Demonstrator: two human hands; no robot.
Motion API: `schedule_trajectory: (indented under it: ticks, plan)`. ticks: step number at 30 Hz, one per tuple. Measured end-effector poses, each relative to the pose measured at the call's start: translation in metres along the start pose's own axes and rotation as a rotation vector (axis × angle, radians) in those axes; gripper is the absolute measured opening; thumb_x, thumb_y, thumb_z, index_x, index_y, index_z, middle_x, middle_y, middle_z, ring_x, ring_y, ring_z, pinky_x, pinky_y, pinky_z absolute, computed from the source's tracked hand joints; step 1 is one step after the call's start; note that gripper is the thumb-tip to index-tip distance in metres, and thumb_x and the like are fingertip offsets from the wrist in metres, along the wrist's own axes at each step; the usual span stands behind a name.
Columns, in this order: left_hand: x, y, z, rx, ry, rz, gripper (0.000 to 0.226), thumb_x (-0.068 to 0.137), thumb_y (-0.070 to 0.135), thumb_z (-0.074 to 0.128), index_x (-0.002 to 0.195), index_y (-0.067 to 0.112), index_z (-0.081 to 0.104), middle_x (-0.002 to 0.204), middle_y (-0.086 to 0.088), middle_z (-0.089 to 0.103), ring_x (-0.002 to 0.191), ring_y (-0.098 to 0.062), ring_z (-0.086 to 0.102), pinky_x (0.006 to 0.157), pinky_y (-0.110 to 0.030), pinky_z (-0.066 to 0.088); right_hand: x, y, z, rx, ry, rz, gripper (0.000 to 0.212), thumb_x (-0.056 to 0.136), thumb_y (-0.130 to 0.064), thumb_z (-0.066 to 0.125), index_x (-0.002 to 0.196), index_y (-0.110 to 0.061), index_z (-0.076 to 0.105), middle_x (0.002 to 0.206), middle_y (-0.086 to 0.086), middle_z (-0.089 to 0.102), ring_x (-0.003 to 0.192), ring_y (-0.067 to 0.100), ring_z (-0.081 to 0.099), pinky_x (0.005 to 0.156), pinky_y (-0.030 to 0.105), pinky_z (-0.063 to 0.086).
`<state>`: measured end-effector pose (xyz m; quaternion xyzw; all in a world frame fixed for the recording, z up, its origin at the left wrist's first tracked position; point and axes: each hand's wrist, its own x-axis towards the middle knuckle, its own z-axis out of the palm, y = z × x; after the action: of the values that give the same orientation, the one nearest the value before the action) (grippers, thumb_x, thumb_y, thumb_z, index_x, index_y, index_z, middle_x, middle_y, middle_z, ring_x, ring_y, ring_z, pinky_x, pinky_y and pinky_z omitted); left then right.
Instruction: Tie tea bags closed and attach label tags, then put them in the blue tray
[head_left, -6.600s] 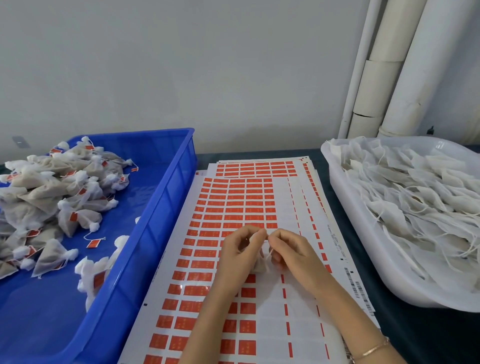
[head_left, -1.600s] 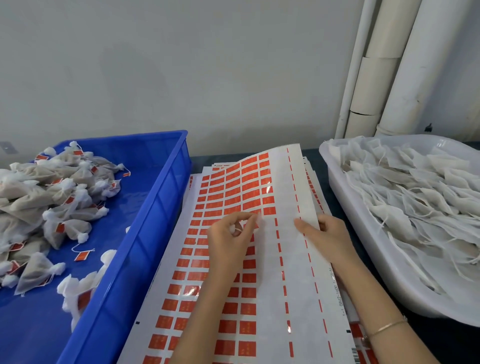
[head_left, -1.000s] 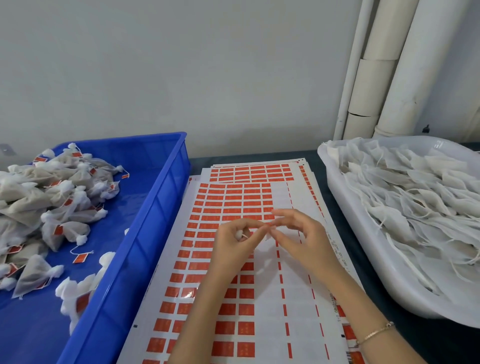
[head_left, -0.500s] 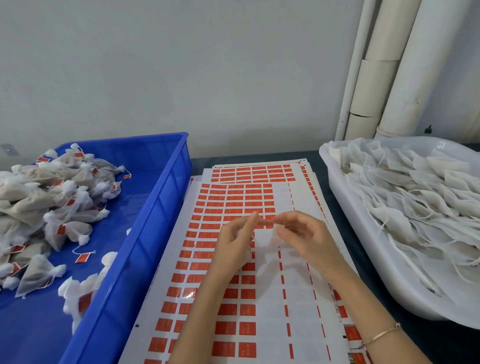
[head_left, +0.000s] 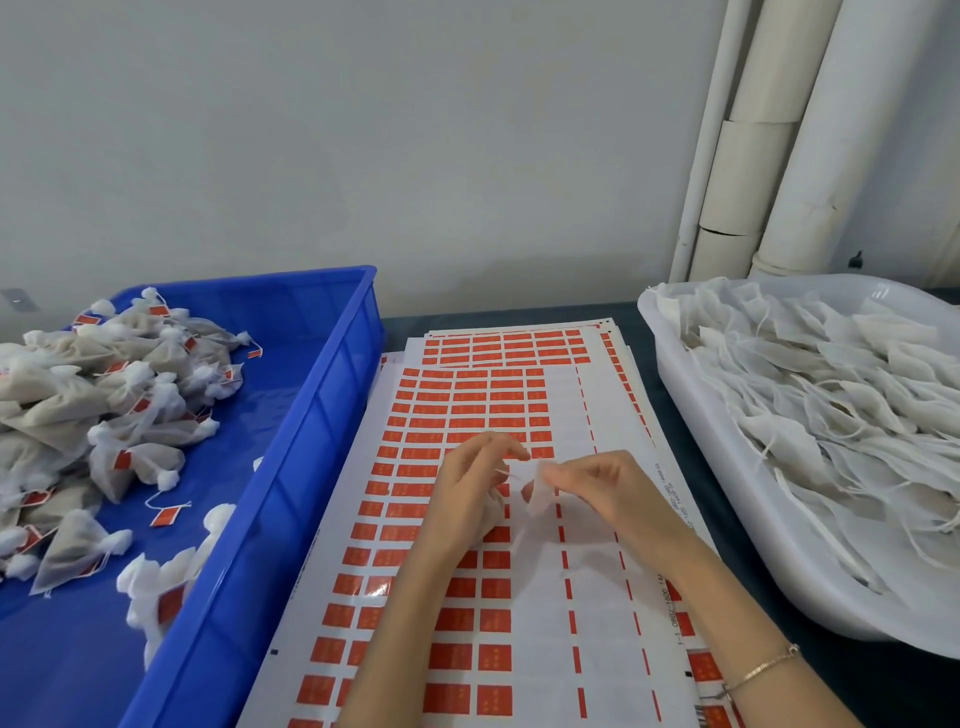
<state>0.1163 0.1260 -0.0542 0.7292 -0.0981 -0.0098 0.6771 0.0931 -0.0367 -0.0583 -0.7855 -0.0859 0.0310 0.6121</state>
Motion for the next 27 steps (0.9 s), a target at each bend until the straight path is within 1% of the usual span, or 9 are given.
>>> schedule_trajectory:
  ticks: [2,4,8,11,14,17,20,23,27]
  plan:
    - [-0.001,-0.002,-0.001,0.071,-0.004,0.012,0.019,0.094,0.019,0.054,0.080,0.017,0.066,0.083,0.005,0.064,0.086,-0.012,0.060,0.075,-0.017,0.049,0.001,-0.001,-0.004,0.078,0.030,0.020,0.048,0.082,-0.059,0.058,0.085,-0.014,0.076,0.097,-0.005,0.074,0.100,0.010,0.066,0.101,0.027,0.041]
    - [-0.002,-0.003,-0.002,0.155,-0.022,0.017,0.018,0.095,0.011,0.053,0.081,0.017,0.064,0.080,0.005,0.062,0.082,-0.010,0.058,0.068,-0.011,0.047,0.000,-0.004,-0.007,0.233,0.037,0.008,0.034,0.086,-0.051,0.058,0.089,-0.023,0.077,0.102,-0.004,0.074,0.103,0.015,0.067,0.100,0.033,0.041]
    - [-0.004,-0.002,-0.002,0.210,-0.056,0.028,0.013,0.093,0.017,0.059,0.082,0.022,0.063,0.083,0.009,0.063,0.085,-0.009,0.059,0.067,-0.011,0.047,0.002,-0.004,-0.012,0.381,0.069,0.025,0.037,0.082,-0.046,0.056,0.094,-0.017,0.077,0.099,0.010,0.074,0.097,0.024,0.069,0.093,0.031,0.045]
    - [-0.006,-0.002,-0.003,0.228,-0.081,0.038,0.009,0.091,0.022,0.062,0.084,0.025,0.065,0.081,0.015,0.063,0.084,-0.001,0.058,0.067,-0.010,0.046,0.004,-0.002,-0.013,0.381,0.105,0.057,0.039,0.081,-0.045,0.058,0.097,-0.013,0.075,0.098,0.009,0.074,0.094,0.024,0.070,0.093,0.031,0.046]
    - [-0.006,-0.004,-0.004,0.263,-0.090,0.045,0.005,0.091,0.028,0.063,0.087,0.027,0.066,0.082,0.018,0.064,0.084,0.004,0.058,0.067,-0.008,0.046,0.006,0.001,-0.014,0.329,0.185,0.088,0.023,0.091,-0.035,0.058,0.098,-0.019,0.073,0.094,0.001,0.075,0.087,0.022,0.072,0.090,0.034,0.051]
    - [-0.006,-0.004,-0.005,0.267,-0.117,0.070,0.004,0.090,0.029,0.064,0.086,0.031,0.066,0.084,0.023,0.065,0.087,0.005,0.059,0.069,-0.007,0.047,0.010,0.005,-0.014,0.256,0.380,0.113,0.010,0.090,-0.032,0.064,0.090,-0.024,0.070,0.085,-0.007,0.075,0.078,0.011,0.072,0.076,0.027,0.053]
    - [-0.008,-0.002,-0.003,0.262,-0.166,0.096,0.007,0.089,0.029,0.065,0.084,0.033,0.066,0.086,0.024,0.066,0.089,0.004,0.060,0.071,-0.007,0.047,0.010,0.009,-0.013,0.140,0.513,0.095,0.006,0.084,-0.032,0.071,0.085,-0.027,0.069,0.078,-0.013,0.072,0.070,0.000,0.067,0.062,0.013,0.047]
    - [-0.009,-0.001,-0.002,0.270,-0.200,0.111,0.009,0.087,0.031,0.068,0.081,0.037,0.068,0.083,0.023,0.067,0.083,0.002,0.061,0.069,-0.009,0.047,0.008,0.011,-0.012,0.078,0.495,0.065,0.006,0.081,-0.032,0.074,0.084,-0.031,0.069,0.076,-0.025,0.068,0.076,-0.005,0.065,0.065,0.012,0.045]
    - [-0.008,-0.003,0.000,0.247,-0.194,0.146,0.014,0.084,0.031,0.071,0.077,0.043,0.070,0.080,0.017,0.067,0.078,-0.005,0.060,0.070,-0.010,0.048,0.006,0.011,-0.008,0.048,0.439,0.044,0.008,0.078,-0.032,0.076,0.083,-0.035,0.070,0.080,-0.026,0.069,0.080,-0.005,0.065,0.066,0.011,0.047]
